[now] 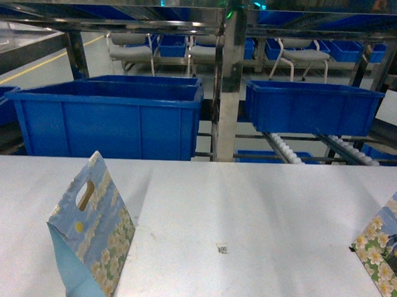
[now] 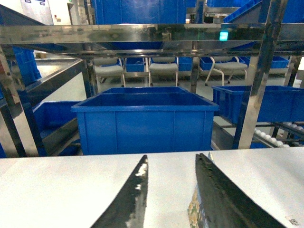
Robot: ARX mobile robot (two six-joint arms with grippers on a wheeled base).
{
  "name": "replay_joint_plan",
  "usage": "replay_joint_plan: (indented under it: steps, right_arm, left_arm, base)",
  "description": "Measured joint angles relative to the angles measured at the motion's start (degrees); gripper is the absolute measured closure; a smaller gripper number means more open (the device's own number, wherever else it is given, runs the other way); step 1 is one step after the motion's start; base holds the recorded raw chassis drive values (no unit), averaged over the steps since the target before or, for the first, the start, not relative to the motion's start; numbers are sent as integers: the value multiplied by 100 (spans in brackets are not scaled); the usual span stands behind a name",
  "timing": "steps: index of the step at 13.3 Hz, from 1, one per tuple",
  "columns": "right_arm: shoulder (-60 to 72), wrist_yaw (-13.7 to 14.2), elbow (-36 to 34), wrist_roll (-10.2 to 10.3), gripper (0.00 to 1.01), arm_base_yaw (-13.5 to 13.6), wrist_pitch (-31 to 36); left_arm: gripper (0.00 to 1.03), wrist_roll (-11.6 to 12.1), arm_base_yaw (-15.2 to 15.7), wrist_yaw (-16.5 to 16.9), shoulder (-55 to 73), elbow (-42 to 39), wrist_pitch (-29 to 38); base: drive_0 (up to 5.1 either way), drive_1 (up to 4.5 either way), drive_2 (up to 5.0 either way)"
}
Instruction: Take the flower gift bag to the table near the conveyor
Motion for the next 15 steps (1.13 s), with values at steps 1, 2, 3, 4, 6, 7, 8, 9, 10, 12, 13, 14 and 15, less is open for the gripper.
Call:
replay_joint_plan:
  steps: [1, 2, 3, 4, 6, 7, 8, 9, 10, 12, 13, 14, 15]
  right_arm:
    - [0, 0, 0, 2, 83, 0, 2]
    - [0, 0, 0, 2, 95, 0, 2]
    - [0, -2, 0, 15, 99, 0, 2]
    - [0, 0, 0, 15, 99, 0, 2]
    - [0, 0, 0, 15, 99, 0, 2]
    - [0, -2, 0, 17, 99, 0, 2]
    - [0, 0, 0, 17, 99, 0, -2]
    - [0, -2, 0, 17, 99, 0, 2]
    - [0, 0, 0, 17, 99, 0, -2]
    - [0, -2, 0, 17, 99, 0, 0]
    - [0, -2, 0, 17, 99, 0, 0]
    - [0, -2, 0, 17, 99, 0, 0]
    - [0, -2, 0, 17, 99, 0, 0]
  left_arm:
    - [84, -2, 0, 0, -144, 0, -181]
    - [96, -2, 0, 0, -271, 0, -302]
    - [101, -26, 0, 2, -413, 0, -444]
    - [101, -24, 0, 0, -535, 0, -568]
    - [101, -24, 0, 0, -726, 0, -754]
    - [101, -26, 0, -7, -1163, 4, -1419]
    - [101, -26, 0, 0, -1666, 4, -1714]
    - [101, -26, 0, -17, -1650, 2, -1757]
    - [101, -31, 0, 0, -1650, 4, -1803]
    - [101, -31, 0, -2, -1652, 4, -1773]
    - [101, -31, 0, -2, -1652, 4, -1775]
    - [101, -31, 0, -2, -1652, 4, -1773]
    - [95, -37, 0, 0, -1652, 4, -1773]
  base:
    - [0, 0, 0]
    - [0, 0, 0]
    - [0, 0, 0]
    - [0, 0, 0]
    - [0, 0, 0]
    - [0, 0, 0]
    - [0, 0, 0]
    - [0, 0, 0]
    - [0, 0, 0]
    - [0, 0, 0]
    - [0, 0, 0]
    - [0, 0, 0]
    - [0, 0, 0]
